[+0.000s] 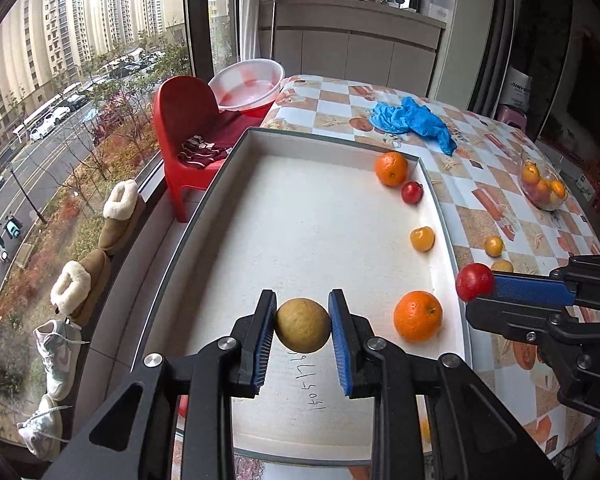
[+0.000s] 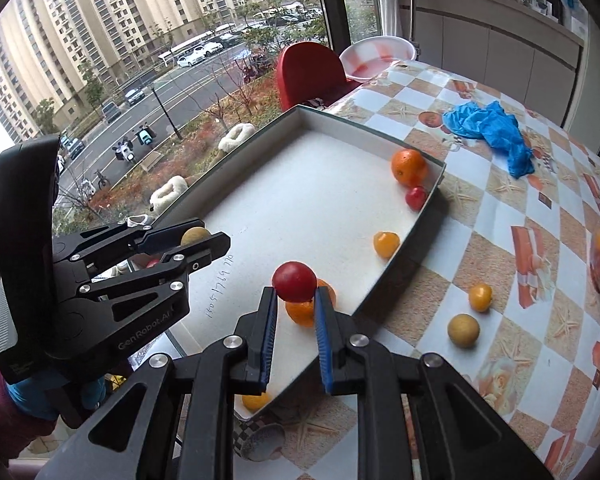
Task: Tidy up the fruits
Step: 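Grasp the brownish round fruit with the left tool while the right tool carries the tomato over the tray, then open the left tool over the tray while the right tool releases the red tomato, then move both open tools back toward the loose fruits on the table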
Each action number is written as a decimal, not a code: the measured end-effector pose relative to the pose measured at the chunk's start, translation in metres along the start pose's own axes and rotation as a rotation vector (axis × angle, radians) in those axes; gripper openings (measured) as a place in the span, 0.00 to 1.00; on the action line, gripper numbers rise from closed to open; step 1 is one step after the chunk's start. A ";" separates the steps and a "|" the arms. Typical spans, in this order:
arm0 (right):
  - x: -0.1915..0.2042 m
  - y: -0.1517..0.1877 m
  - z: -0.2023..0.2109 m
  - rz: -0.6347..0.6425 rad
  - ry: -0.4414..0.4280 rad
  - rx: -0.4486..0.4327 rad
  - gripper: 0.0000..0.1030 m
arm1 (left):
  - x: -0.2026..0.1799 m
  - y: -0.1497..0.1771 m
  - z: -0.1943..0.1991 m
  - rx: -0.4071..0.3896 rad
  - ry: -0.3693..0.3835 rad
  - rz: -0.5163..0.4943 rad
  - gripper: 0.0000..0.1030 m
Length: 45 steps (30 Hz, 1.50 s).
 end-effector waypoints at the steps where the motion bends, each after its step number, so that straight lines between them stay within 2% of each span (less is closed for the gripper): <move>1: 0.001 -0.001 -0.004 0.005 -0.001 0.004 0.20 | 0.002 0.000 -0.002 0.002 -0.002 0.003 0.28; 21: 0.002 -0.009 -0.042 -0.010 -0.009 0.081 0.22 | 0.005 0.001 -0.025 0.027 -0.015 0.000 0.28; 23: 0.002 -0.009 -0.042 -0.012 -0.005 0.083 0.37 | 0.005 0.002 -0.025 0.026 -0.013 0.001 0.28; 24: 0.001 -0.009 -0.041 -0.011 0.003 0.081 0.57 | 0.004 0.002 -0.024 0.024 -0.012 0.003 0.29; 25: -0.001 -0.009 -0.039 -0.013 0.022 0.073 0.63 | 0.006 0.002 -0.024 0.018 -0.023 0.008 0.40; 26: -0.004 -0.009 -0.037 -0.016 0.032 0.064 0.63 | 0.009 0.001 -0.022 0.004 -0.046 0.017 0.67; 27: -0.007 -0.009 -0.034 -0.027 0.030 0.058 0.65 | 0.012 0.001 -0.018 -0.026 -0.073 0.031 0.79; 28: -0.012 -0.010 -0.031 -0.041 0.028 0.053 0.71 | 0.015 0.000 -0.012 -0.069 -0.078 0.045 0.88; 30: -0.020 -0.011 -0.024 -0.064 0.039 0.034 0.79 | 0.016 -0.003 -0.004 -0.111 -0.054 0.060 0.88; 33: -0.034 -0.012 -0.015 -0.086 0.063 0.018 0.80 | 0.010 -0.007 0.000 -0.137 -0.054 0.040 0.88; 35: -0.044 -0.011 -0.010 -0.105 0.081 0.013 0.85 | 0.003 -0.010 0.003 -0.163 -0.062 0.016 0.88; 38: -0.061 -0.008 -0.006 -0.141 0.100 0.008 1.00 | -0.011 -0.014 0.003 -0.181 -0.040 -0.022 0.88; 41: -0.078 -0.005 -0.003 -0.178 0.123 0.006 1.00 | -0.025 -0.017 0.001 -0.186 0.006 -0.055 0.88; 45: -0.102 0.003 0.001 -0.208 0.160 0.021 1.00 | -0.036 -0.017 -0.012 -0.147 -0.002 -0.093 0.88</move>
Point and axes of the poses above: each gripper's, at about its wrist camera, not at the fingertips, and z roughly against the way its jaws point, x to its left, y to its underside, the point moved 4 cm from there along -z, roughly the way its jaws point, and after that the axes turned 6 degrees about y, right-handed, at the moved point
